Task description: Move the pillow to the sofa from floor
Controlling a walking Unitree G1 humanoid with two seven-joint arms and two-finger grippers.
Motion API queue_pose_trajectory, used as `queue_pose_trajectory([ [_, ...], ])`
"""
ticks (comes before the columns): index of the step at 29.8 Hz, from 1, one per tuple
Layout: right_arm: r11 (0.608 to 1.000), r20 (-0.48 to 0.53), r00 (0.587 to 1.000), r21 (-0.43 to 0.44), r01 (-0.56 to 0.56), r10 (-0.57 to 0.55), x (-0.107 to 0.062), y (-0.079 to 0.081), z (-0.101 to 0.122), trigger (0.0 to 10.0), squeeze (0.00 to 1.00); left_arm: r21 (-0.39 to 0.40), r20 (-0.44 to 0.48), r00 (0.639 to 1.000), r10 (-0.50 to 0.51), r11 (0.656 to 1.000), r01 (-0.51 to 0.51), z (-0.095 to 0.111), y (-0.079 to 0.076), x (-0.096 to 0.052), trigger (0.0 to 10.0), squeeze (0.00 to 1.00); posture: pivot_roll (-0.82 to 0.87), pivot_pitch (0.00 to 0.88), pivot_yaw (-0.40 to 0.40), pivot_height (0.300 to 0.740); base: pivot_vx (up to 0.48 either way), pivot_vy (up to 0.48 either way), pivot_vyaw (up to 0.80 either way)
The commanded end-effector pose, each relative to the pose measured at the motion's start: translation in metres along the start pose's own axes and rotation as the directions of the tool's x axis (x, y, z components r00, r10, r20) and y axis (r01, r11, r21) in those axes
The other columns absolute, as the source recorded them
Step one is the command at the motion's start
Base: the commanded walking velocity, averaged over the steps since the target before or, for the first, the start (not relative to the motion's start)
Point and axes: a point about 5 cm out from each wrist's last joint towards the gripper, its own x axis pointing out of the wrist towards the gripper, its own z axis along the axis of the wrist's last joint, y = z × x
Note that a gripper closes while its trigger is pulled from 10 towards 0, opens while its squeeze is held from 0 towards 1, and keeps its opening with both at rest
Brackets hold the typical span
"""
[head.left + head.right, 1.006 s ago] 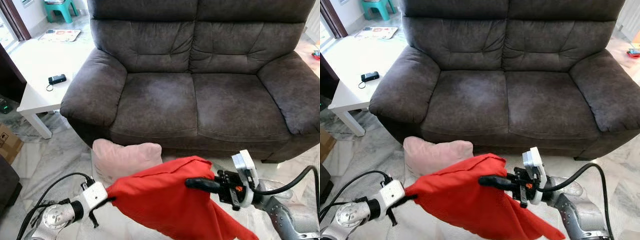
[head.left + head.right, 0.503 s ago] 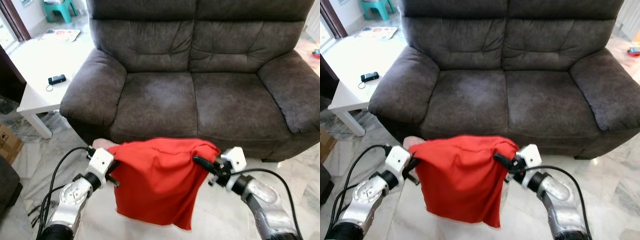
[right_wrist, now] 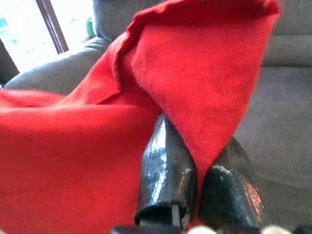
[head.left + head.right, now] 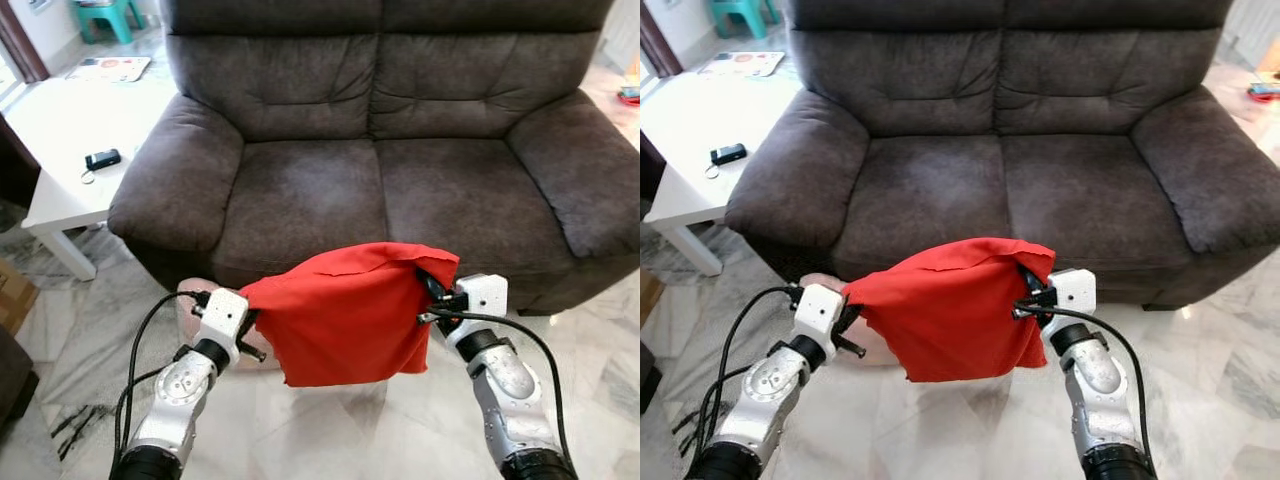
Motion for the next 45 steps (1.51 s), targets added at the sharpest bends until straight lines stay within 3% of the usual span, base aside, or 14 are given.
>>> queue_pose_trajectory([
  [1, 1.0, 0.034, 0.999, 0.018, -0.024, 0.024, 0.001, 0.009, 0.002, 10.0, 0.0, 0.027, 0.122, 0.99, 0.067, 0.997, -0.071, 0.029, 0.011, 0.012, 10.0, 0.0, -0.04, 0.145, -0.007, 0.74, 0.0, 0.0, 0.0],
  [5, 0.998, 0.049, 0.998, 0.034, -0.046, 0.044, 0.001, 0.018, 0.001, 10.0, 0.0, 0.015, 0.161, 0.978, 0.131, 0.991, -0.135, 0.04, 0.012, 0.02, 10.0, 0.0, -0.04, 0.135, -0.007, 0.74, 0.0, 0.0, 0.0],
  [16, 0.999, 0.076, 0.997, 0.051, 0.02, -0.024, -0.001, 0.018, 0.001, 10.0, 0.0, 0.016, 0.167, 0.981, 0.098, 0.995, -0.102, 0.039, -0.008, 0.023, 10.0, 0.0, -0.05, 0.096, 0.0, 0.74, 0.0, 0.0, 0.0],
  [23, 0.998, 0.087, 0.995, 0.055, 0.038, -0.043, -0.002, 0.021, 0.001, 10.0, 0.0, 0.033, 0.166, 0.98, 0.113, 0.992, -0.12, 0.036, -0.006, 0.02, 10.0, 0.0, -0.05, 0.068, -0.001, 0.74, 0.0, 0.0, 0.0],
  [30, 0.995, 0.091, 0.993, 0.076, 0.066, -0.072, -0.002, 0.015, 0.002, 10.0, 0.0, 0.03, 0.165, 0.979, 0.117, 0.992, -0.124, 0.035, -0.006, 0.019, 10.0, 0.0, -0.06, 0.06, -0.002, 0.74, 0.0, 0.0, 0.0],
  [39, 0.991, 0.103, 0.988, 0.076, 0.106, -0.114, 0.004, 0.006, 0.009, 10.0, 0.0, 0.03, 0.164, 0.978, 0.13, 0.99, -0.137, 0.037, -0.004, 0.021, 10.0, 0.0, -0.05, 0.106, -0.012, 0.74, 0.0, -0.216, 0.0],
  [45, 0.99, 0.111, 0.986, 0.085, 0.112, -0.121, 0.005, 0.005, 0.011, 10.0, 0.0, 0.029, 0.162, 0.977, 0.135, 0.989, -0.142, 0.038, -0.002, 0.022, 10.0, 0.0, -0.06, 0.125, -0.012, 0.74, 0.0, -0.264, -0.66],
])
